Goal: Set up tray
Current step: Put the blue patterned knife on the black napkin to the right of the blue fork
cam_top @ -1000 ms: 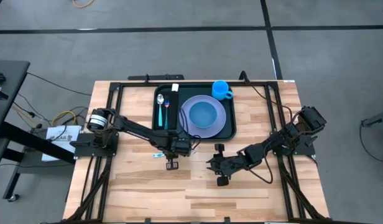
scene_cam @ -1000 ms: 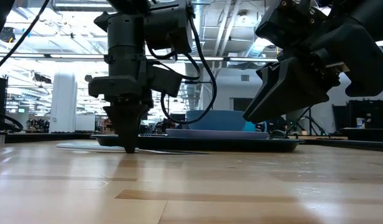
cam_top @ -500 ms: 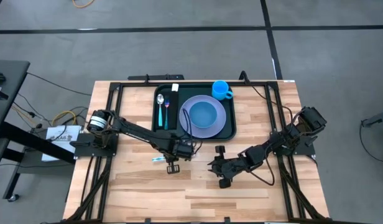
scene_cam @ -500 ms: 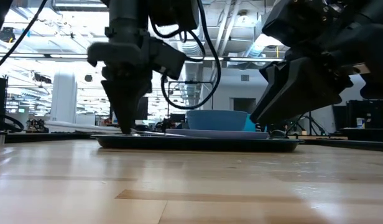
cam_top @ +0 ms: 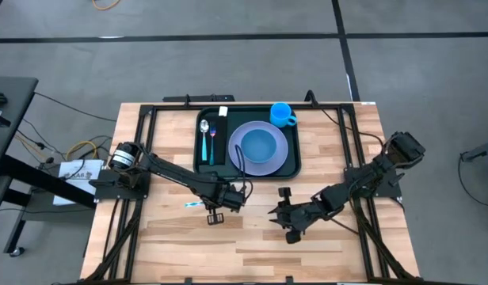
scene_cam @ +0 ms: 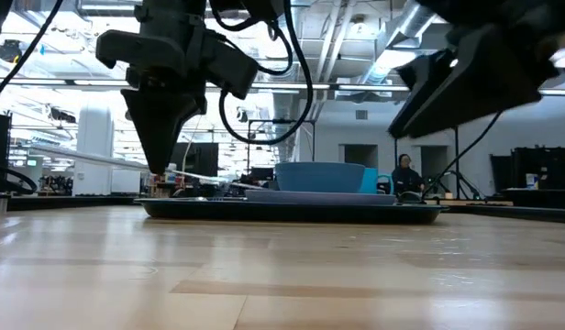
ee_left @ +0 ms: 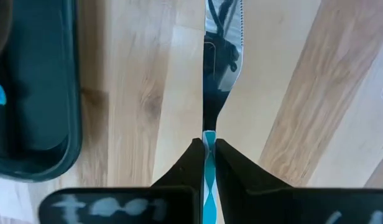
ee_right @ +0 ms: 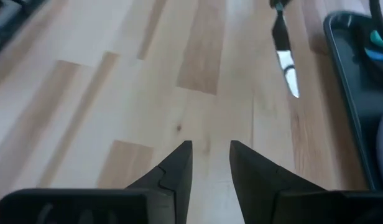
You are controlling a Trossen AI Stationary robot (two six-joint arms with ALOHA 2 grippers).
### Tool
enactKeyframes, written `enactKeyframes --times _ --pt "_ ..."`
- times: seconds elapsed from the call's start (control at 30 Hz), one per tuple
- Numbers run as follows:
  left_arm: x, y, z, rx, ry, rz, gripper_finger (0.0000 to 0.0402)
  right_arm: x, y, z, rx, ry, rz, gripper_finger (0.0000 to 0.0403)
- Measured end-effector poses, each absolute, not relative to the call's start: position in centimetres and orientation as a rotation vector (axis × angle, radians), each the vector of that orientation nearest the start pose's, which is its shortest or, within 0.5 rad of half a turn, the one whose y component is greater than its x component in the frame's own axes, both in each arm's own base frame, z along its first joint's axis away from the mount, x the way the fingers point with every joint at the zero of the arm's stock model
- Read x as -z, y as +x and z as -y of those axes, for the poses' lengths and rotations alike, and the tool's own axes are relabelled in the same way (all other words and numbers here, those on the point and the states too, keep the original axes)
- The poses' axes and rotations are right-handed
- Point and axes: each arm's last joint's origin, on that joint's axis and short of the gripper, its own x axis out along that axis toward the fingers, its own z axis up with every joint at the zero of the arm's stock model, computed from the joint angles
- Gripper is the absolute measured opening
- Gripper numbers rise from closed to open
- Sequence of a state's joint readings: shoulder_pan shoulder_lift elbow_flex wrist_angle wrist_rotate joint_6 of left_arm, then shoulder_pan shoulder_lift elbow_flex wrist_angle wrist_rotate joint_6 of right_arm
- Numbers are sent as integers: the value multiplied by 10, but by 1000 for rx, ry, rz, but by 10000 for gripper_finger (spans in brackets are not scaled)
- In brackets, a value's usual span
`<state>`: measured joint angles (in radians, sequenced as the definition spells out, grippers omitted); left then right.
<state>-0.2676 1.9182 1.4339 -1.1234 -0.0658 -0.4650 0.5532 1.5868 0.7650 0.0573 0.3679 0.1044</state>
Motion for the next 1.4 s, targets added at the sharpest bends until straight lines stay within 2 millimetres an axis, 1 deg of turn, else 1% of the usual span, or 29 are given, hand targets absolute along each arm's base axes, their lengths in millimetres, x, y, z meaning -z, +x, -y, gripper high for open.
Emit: enactKeyframes --times 0.17,0.37,0.47,0.57,0.67,0.8,0.97,1.1,1.23,1.4 --pt "-203 340 92 -240 -116 -1580 4 -174 253 -156 -173 -248 -681 100" --pt "-225 344 93 -274 -135 -1566 3 -183 243 -154 -166 -220 -713 100" --pt "-242 343 94 -298 -122 -1531 4 -185 239 -151 -141 -185 -748 100" --pt "-262 338 91 -340 -125 -1474 4 -185 237 -150 -125 -157 -762 100" --pt "-285 328 87 -393 -147 -1383 4 -185 237 -150 -123 -152 -763 100" --pt "-317 308 78 -485 -185 -1240 4 -185 237 -150 -122 -152 -765 100" --pt "-348 285 55 -665 -261 -1078 4 -185 237 -150 -123 -150 -760 100" --pt "-360 278 30 -826 -343 -949 4 -185 238 -150 -122 -148 -758 100" --pt "-359 281 -2 -966 -434 -907 4 -185 238 -150 -121 -147 -758 100" --pt "-346 295 -43 -1067 -512 -907 4 -185 238 -150 -121 -147 -758 100"
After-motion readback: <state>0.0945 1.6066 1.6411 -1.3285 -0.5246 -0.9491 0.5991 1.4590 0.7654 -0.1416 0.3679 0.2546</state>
